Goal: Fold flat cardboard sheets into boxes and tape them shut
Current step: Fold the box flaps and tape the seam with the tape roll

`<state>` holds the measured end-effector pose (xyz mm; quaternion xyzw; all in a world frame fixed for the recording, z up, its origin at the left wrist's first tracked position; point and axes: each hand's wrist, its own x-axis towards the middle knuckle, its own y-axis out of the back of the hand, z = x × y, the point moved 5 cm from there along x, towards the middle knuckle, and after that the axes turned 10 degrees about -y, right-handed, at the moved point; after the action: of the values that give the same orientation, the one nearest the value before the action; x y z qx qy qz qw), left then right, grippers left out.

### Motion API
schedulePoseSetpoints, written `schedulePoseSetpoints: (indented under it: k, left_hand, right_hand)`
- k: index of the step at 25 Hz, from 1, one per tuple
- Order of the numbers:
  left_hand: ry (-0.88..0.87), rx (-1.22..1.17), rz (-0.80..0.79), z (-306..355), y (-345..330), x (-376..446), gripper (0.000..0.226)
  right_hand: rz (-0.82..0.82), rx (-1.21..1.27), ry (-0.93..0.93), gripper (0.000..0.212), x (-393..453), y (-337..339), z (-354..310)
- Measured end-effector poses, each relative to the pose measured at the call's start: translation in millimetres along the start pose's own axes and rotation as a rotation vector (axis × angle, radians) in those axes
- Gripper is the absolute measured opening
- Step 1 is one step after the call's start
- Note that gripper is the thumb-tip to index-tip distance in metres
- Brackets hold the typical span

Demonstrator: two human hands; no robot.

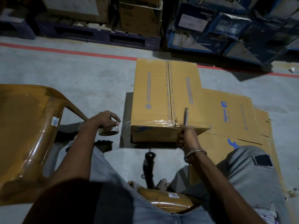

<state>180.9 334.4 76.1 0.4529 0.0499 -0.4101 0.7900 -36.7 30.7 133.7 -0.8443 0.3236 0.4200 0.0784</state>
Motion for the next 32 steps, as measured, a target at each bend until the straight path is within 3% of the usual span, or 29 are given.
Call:
schedulePoseSetpoints:
  k: [3,6,9,12,15,32]
  left_hand:
    - [-0.023,-0.015,-0.038,-4,-1,4,0.018]
    - [0.003,-0.082,-0.074,-9,-7,6,0.015]
    - [0.034,-0.1,-0.033,-9,-8,10,0.017]
    - [0.01,-0.091,0.035,-10,-5,11,0.017]
    - [-0.03,-0.042,0.043,-10,-4,12,0.013]
    - [-0.04,0.006,0.008,-3,-6,16,0.016]
  right_hand:
    - [-0.28,-0.002,-0.109,0.012,-48,-64,34]
    - [-0.365,-0.261,-0.068,0.013,-68,-105,67]
    - [-0.317,-0.501,0.012,0.028,-71,-134,86]
    - [-0.149,-0.834,0.285,0.026,-77,-154,78]
    - [-0.021,-0.973,0.433,0.025,-86,-171,67]
    - [0.007,-1.158,0.311,0.04,-70,-202,43]
